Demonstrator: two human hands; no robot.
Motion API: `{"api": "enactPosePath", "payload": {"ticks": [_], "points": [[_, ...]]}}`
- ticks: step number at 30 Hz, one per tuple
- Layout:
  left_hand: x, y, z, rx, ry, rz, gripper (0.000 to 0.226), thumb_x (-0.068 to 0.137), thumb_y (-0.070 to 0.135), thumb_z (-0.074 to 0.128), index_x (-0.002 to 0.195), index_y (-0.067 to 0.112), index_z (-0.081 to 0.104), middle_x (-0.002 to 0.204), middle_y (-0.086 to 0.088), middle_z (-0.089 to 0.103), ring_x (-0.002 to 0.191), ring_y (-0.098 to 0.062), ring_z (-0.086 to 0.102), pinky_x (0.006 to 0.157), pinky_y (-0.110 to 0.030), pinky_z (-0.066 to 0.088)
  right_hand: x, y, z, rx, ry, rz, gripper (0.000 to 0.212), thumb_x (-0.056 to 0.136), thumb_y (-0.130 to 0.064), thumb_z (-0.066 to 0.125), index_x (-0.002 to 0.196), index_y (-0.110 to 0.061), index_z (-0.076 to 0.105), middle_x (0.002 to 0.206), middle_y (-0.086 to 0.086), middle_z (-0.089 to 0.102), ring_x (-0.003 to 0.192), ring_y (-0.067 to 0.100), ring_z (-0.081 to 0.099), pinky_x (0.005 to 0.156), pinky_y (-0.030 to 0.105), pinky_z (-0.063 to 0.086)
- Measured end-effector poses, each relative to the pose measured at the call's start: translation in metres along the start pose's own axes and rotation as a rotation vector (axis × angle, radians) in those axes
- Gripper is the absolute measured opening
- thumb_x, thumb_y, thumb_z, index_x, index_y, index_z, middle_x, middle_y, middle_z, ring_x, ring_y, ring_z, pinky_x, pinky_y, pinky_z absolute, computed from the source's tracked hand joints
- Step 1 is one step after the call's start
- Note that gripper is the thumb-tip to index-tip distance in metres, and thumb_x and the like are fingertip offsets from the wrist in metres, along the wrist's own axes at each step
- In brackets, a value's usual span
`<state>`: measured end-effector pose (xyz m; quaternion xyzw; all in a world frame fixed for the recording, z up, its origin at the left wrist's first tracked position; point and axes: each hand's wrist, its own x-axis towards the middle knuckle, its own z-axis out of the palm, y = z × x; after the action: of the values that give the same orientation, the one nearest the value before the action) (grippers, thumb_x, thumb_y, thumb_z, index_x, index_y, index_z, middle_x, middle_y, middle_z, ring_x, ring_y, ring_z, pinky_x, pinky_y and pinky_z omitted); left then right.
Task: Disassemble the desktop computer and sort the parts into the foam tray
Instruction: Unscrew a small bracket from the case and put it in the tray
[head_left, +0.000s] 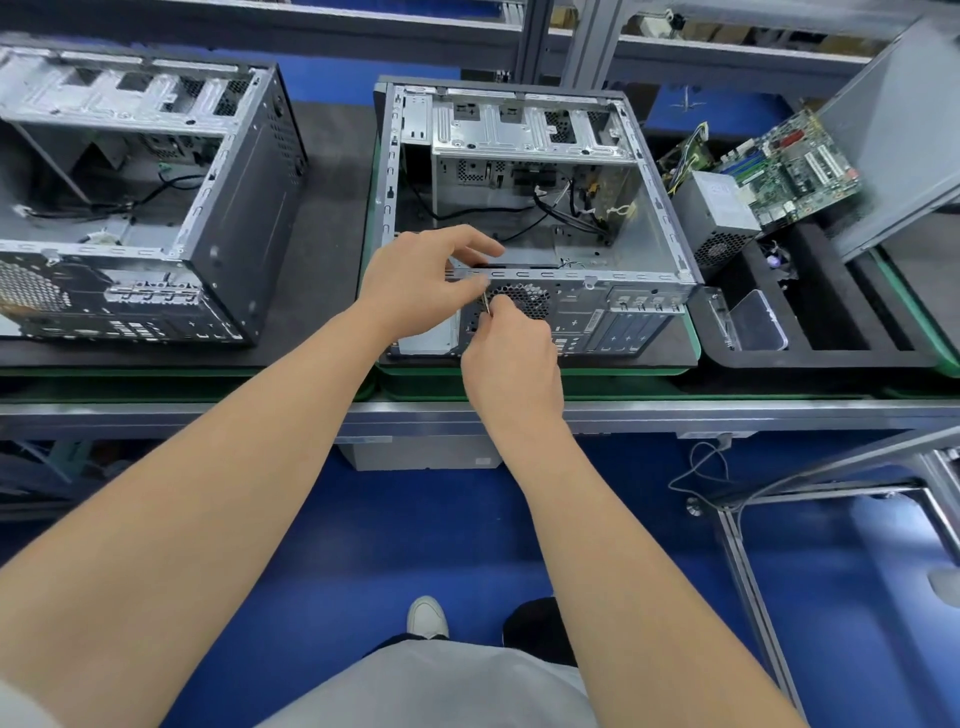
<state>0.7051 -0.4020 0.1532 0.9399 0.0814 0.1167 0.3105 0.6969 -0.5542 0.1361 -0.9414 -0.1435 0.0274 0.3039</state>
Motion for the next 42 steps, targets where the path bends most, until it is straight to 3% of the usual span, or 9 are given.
{"api": "enactPosePath", "payload": {"ticks": [4,8,16,20,24,29,34,37,42], "points": [[-0.001,0.002,0.003,0.012,0.038,0.01,0.029,0.09,0.052,0.067,0.119,0.049,0.065,0.107,0.024,0.071,0.092,-0.003,0.062,0.077,-0.03,0.049,0.003,0.005,-0.007,0.285,-0.067,0.042,0.028,0.106,-0.027,0.047,0.083,-0.016,0.059,0.072,0.006,0.064,0.055,0.023,0.059,0.048,0.029,0.039],[-0.001,0.002,0.001,-0.007,0.048,-0.001,0.029,0.089,0.053,0.068,0.117,0.05,0.065,0.103,0.026,0.07,0.085,0.0,0.059,0.073,-0.029,0.047,0.011,0.014,-0.019,1.035,-0.463,0.412,0.026,0.103,-0.024,0.048,0.104,-0.01,0.07,0.067,0.009,0.06,0.039,0.021,0.049,0.039,0.025,0.04],[-0.002,0.003,-0.002,-0.002,0.016,-0.012,0.025,0.092,0.047,0.066,0.118,0.05,0.065,0.107,0.026,0.071,0.088,-0.002,0.06,0.077,-0.032,0.052,-0.006,0.021,-0.01,1.942,-0.912,0.642,0.018,0.104,-0.029,0.052,0.11,-0.017,0.064,0.064,-0.003,0.042,0.032,0.005,0.035,0.027,0.016,0.026],[-0.004,0.003,-0.007,-0.002,-0.064,-0.019,0.051,0.082,0.016,0.064,0.121,0.048,0.064,0.112,0.024,0.07,0.092,-0.004,0.06,0.08,-0.036,0.056,-0.005,0.012,-0.008,1.862,-0.764,0.706,0.022,0.112,-0.029,0.045,0.107,-0.016,0.062,0.06,-0.003,0.04,0.031,0.006,0.027,0.026,0.019,0.021],[-0.003,0.003,-0.009,-0.002,-0.09,-0.002,0.066,0.073,0.005,0.056,0.123,0.047,0.064,0.114,0.023,0.07,0.096,-0.01,0.063,0.08,-0.04,0.057,-0.005,0.007,-0.008,1.279,-0.509,0.52,0.021,0.112,-0.026,0.042,0.111,-0.014,0.06,0.063,0.002,0.044,0.04,0.011,0.023,0.036,0.02,0.02],[-0.002,0.0,-0.006,-0.015,-0.062,0.0,0.05,0.082,0.019,0.065,0.122,0.049,0.063,0.112,0.025,0.069,0.09,-0.001,0.06,0.079,-0.034,0.055,-0.007,0.002,-0.008,0.51,-0.123,0.187,0.021,0.108,-0.028,0.045,0.098,-0.023,0.063,0.076,-0.001,0.061,0.054,0.019,0.049,0.05,0.027,0.036],[-0.001,0.0,-0.002,-0.024,-0.013,0.014,0.036,0.086,0.051,0.072,0.121,0.05,0.064,0.106,0.028,0.068,0.088,0.023,0.05,0.073,-0.019,0.042,-0.013,0.001,-0.001,0.147,0.041,0.038,0.019,0.11,-0.027,0.043,0.111,-0.021,0.06,0.077,0.001,0.059,0.075,0.03,0.06,0.06,0.038,0.043],[-0.002,0.003,-0.002,-0.024,0.001,0.004,0.037,0.084,0.052,0.073,0.12,0.05,0.064,0.105,0.028,0.069,0.087,0.015,0.053,0.074,-0.023,0.043,-0.01,0.002,-0.004,0.259,-0.046,0.067,0.022,0.109,-0.028,0.042,0.113,-0.02,0.062,0.084,0.003,0.064,0.073,0.029,0.061,0.059,0.037,0.048],[-0.001,0.006,0.0,-0.035,0.027,-0.026,0.033,0.085,0.047,0.072,0.118,0.048,0.067,0.1,0.026,0.069,0.09,-0.001,0.059,0.078,-0.03,0.049,0.001,0.01,-0.016,1.186,-0.508,0.522,0.031,0.106,-0.023,0.04,0.112,-0.009,0.067,0.068,0.005,0.052,0.042,0.016,0.039,0.04,0.024,0.034]]}}
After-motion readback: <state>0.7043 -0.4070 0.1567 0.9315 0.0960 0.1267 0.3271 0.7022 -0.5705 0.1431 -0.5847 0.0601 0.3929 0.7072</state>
